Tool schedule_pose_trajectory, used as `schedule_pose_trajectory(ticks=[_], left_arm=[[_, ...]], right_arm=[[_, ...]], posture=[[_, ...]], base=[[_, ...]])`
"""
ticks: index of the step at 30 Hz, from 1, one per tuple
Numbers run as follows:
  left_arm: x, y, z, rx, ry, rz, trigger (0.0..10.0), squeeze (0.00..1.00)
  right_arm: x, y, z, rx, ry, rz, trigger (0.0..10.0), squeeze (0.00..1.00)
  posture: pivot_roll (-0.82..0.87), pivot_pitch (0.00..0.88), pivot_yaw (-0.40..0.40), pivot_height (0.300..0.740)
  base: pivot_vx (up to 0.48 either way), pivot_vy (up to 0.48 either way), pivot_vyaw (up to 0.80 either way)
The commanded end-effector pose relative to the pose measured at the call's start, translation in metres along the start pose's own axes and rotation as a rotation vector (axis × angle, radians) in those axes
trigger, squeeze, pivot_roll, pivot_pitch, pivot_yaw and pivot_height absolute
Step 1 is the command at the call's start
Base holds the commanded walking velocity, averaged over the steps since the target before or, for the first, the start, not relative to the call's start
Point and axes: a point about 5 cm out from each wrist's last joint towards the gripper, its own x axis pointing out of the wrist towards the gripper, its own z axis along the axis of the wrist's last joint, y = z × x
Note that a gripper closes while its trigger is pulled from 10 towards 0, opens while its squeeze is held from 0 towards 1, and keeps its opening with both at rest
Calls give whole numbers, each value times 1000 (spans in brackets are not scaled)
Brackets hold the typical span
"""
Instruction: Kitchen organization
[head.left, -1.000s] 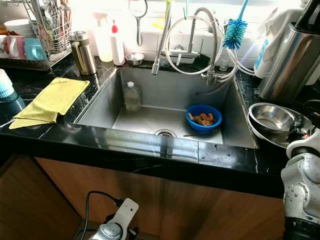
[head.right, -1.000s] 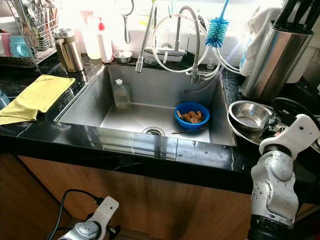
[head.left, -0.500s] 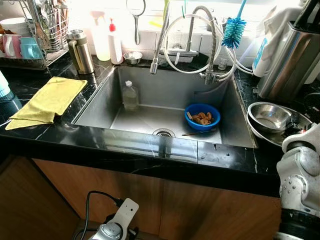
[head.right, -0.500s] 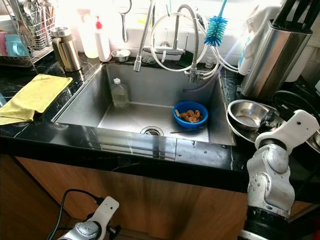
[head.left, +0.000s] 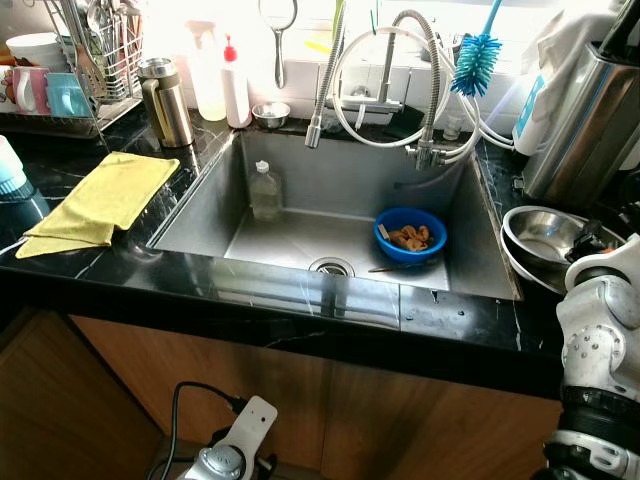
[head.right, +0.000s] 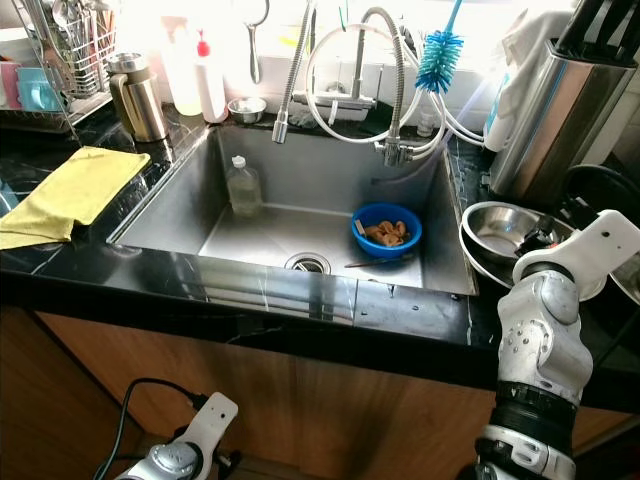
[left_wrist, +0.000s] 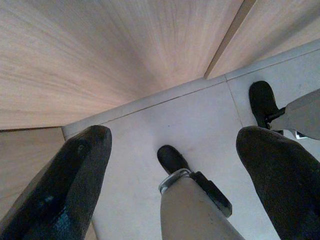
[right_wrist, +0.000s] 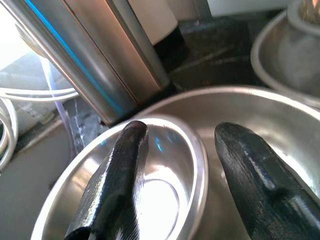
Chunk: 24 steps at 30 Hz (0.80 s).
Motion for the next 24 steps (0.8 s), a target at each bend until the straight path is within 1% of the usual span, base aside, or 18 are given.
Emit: schedule_pose_trajectory(ticks=[1,2,10,14,18,24], left_arm=[[0,-1,-1,10,11,0,10000,0],[0,-1,-1,9,10,0,10000,0],[0,-3,-2,6,12,-3,10000,0],[0,-4,-2,1,14,-8,10000,0],[0,-4,-3,2,16,-10,10000,0],[0,-3,-3,-1,19,-13,10000,0]], right_arm=[[4,1,3,32,4,-15,10000,0],[5,2,3,43,6,-16,10000,0],[12,8,4,36,30,-17,10000,0],[16,14,10,38,25,-10,10000,0],[19,18,13,58,33,-14,10000,0],[22,20,14,95,51,-35,10000,0]], posture=[[35,0,-40,736],[35,0,-41,736],[32,1,-43,736],[30,5,-45,736],[29,5,-45,736],[31,6,-46,736]], base=[[0,0,0],[0,0,0],[0,0,0],[0,0,0],[0,0,0],[0,0,0]])
